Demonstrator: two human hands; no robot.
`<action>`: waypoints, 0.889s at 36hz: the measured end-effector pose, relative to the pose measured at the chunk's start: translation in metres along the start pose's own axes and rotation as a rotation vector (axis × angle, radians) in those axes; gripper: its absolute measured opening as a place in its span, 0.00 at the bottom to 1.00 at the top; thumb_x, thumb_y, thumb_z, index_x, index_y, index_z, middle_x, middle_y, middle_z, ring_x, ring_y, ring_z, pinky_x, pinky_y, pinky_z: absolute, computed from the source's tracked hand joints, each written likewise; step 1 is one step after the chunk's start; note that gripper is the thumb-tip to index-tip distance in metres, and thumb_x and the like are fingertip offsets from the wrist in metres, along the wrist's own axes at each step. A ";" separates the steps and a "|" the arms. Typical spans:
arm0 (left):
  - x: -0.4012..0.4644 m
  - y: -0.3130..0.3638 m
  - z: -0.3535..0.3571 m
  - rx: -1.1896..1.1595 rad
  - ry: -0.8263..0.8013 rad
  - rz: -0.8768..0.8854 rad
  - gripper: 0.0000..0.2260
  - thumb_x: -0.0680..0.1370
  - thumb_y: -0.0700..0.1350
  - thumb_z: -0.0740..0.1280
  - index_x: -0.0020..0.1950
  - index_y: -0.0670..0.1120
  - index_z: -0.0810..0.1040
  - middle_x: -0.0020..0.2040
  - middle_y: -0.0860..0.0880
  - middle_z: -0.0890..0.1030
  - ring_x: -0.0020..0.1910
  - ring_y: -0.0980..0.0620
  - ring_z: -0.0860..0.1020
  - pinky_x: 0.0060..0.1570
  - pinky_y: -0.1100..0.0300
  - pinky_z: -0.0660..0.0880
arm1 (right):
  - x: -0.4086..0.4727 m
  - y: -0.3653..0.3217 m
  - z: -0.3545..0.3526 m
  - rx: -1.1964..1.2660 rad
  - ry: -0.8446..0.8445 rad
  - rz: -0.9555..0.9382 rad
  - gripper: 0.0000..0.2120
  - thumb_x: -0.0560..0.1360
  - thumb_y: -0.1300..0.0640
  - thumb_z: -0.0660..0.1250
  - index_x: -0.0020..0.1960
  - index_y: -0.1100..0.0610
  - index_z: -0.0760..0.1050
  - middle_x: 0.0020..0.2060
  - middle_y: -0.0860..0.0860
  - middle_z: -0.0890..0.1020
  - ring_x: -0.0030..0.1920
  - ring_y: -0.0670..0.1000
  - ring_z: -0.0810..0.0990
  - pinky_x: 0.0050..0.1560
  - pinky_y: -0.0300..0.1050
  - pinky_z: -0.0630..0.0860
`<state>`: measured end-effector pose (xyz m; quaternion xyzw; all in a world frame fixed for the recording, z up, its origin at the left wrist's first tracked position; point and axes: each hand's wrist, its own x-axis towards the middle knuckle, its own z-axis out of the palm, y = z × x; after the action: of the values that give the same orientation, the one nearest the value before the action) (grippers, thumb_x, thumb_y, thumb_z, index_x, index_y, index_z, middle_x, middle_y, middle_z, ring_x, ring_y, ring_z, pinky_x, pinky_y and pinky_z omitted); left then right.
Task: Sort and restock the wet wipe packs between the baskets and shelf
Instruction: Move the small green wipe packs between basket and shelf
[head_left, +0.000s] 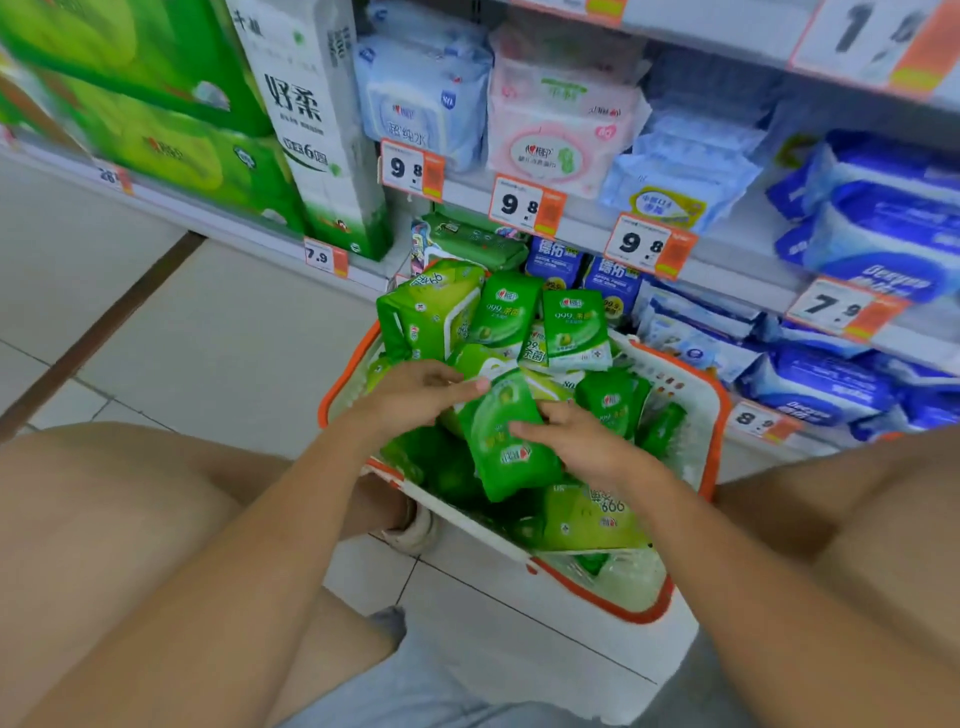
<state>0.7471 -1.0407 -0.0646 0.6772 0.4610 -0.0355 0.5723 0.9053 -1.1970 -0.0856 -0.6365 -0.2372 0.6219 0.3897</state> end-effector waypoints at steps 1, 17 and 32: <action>0.000 0.002 0.005 -0.121 -0.039 0.016 0.19 0.71 0.57 0.75 0.58 0.48 0.81 0.53 0.50 0.84 0.53 0.51 0.83 0.55 0.50 0.80 | -0.004 -0.010 -0.005 0.148 -0.041 0.024 0.12 0.79 0.60 0.67 0.62 0.57 0.78 0.56 0.54 0.85 0.57 0.54 0.84 0.62 0.53 0.79; 0.014 0.006 0.028 -0.623 -0.039 -0.161 0.25 0.74 0.43 0.74 0.70 0.43 0.73 0.56 0.45 0.84 0.50 0.44 0.84 0.47 0.48 0.82 | 0.015 0.041 -0.085 -0.387 0.611 0.195 0.29 0.61 0.57 0.84 0.59 0.56 0.80 0.55 0.51 0.84 0.57 0.53 0.81 0.62 0.49 0.76; 0.013 0.018 0.025 -0.857 -0.001 -0.219 0.10 0.75 0.36 0.71 0.55 0.40 0.78 0.57 0.40 0.83 0.47 0.45 0.84 0.48 0.52 0.82 | -0.020 -0.045 -0.080 0.625 0.327 -0.049 0.12 0.75 0.59 0.70 0.58 0.56 0.79 0.50 0.55 0.87 0.48 0.52 0.87 0.42 0.49 0.84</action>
<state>0.7788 -1.0514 -0.0673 0.3259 0.5028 0.0980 0.7946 0.9890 -1.2026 -0.0435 -0.5715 0.0150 0.5449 0.6134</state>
